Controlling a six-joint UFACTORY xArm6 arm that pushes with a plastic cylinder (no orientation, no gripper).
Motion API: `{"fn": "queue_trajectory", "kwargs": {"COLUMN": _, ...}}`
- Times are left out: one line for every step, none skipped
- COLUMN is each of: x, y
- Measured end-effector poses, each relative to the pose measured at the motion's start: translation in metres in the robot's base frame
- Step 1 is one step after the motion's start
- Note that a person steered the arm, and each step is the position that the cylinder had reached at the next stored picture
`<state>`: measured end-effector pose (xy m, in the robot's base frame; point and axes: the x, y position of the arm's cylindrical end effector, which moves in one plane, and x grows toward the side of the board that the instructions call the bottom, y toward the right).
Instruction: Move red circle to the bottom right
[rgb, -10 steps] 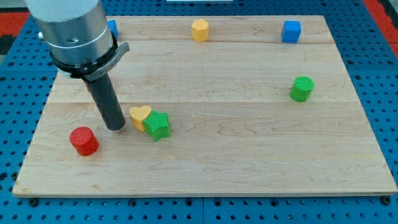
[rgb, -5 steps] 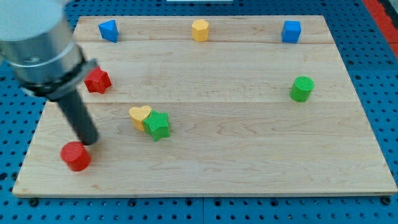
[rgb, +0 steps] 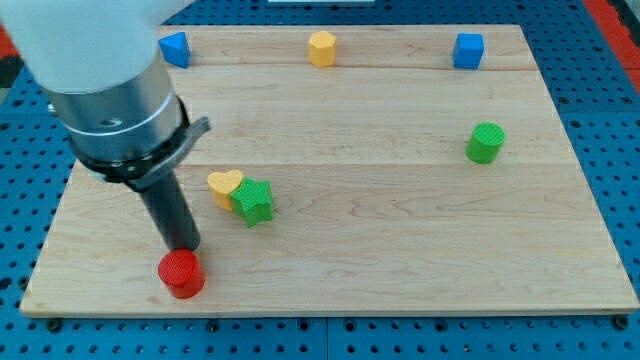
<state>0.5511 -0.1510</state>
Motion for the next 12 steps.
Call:
{"fn": "queue_trajectory", "kwargs": {"x": 0.007, "y": -0.034}}
{"fn": "queue_trajectory", "kwargs": {"x": 0.018, "y": -0.041}}
{"fn": "queue_trajectory", "kwargs": {"x": 0.027, "y": -0.039}}
{"fn": "queue_trajectory", "kwargs": {"x": 0.031, "y": -0.017}}
{"fn": "queue_trajectory", "kwargs": {"x": 0.037, "y": 0.050}}
{"fn": "queue_trajectory", "kwargs": {"x": 0.046, "y": 0.059}}
{"fn": "queue_trajectory", "kwargs": {"x": 0.068, "y": 0.064}}
{"fn": "queue_trajectory", "kwargs": {"x": 0.046, "y": 0.126}}
{"fn": "queue_trajectory", "kwargs": {"x": 0.033, "y": 0.161}}
{"fn": "queue_trajectory", "kwargs": {"x": 0.023, "y": 0.144}}
{"fn": "queue_trajectory", "kwargs": {"x": 0.003, "y": 0.183}}
{"fn": "queue_trajectory", "kwargs": {"x": 0.001, "y": 0.244}}
